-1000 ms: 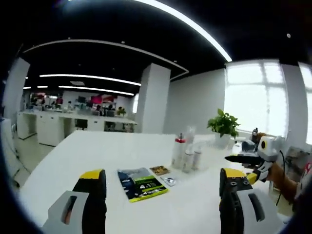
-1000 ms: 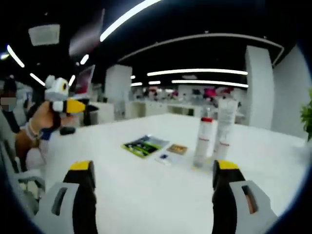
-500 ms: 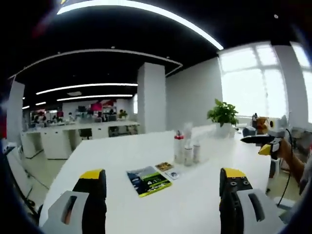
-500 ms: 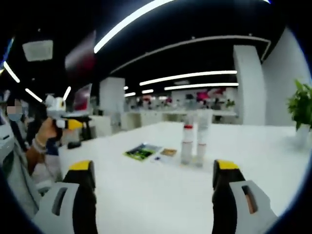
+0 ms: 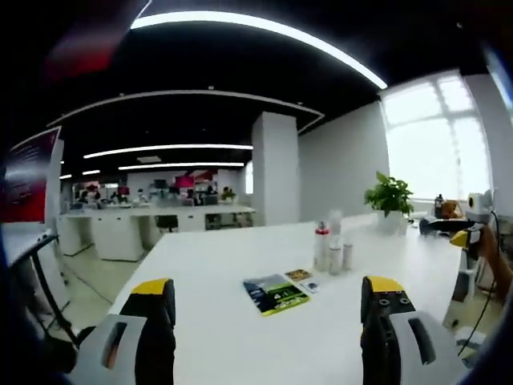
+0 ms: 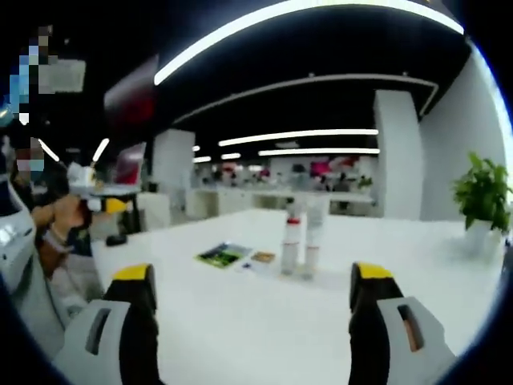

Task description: Arrange the skincare products in the storage area until every visible bottle or jar stands upright without overlapping.

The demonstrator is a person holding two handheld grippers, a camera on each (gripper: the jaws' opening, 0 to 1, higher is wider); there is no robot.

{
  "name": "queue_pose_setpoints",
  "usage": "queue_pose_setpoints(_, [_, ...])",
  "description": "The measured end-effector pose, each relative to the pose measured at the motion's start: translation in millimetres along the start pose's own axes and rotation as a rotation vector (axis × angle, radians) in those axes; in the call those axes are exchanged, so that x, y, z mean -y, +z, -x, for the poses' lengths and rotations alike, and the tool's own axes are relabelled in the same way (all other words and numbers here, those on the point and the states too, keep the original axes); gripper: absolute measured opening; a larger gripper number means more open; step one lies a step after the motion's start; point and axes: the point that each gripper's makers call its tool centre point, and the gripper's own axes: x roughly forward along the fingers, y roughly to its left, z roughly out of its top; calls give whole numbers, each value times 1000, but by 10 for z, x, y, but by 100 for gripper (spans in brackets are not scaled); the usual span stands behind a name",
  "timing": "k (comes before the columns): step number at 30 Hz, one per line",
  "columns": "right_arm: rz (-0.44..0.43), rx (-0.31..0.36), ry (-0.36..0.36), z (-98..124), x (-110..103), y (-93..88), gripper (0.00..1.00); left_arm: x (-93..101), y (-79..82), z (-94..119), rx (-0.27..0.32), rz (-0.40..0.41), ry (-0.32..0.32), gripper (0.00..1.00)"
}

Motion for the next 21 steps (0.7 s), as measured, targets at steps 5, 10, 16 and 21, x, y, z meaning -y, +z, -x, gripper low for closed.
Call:
queue_pose_setpoints(5, [-12,-16,-13,28,-23,-126,100,-80,-123,84,-1,26,34,100])
queue_pose_setpoints(10, [-43,-41,-33,46,9,-308,100,-146,-344,179,-18,36,95,100])
queue_pose_setpoints(16, [-96,-70,-75,71,120,-589,100,-184,-581,210,-20,88,128,100])
queue_pose_setpoints(21, [-139,-103,-79,61,143,-770,100,-81,-733,155,-53,109,95,100])
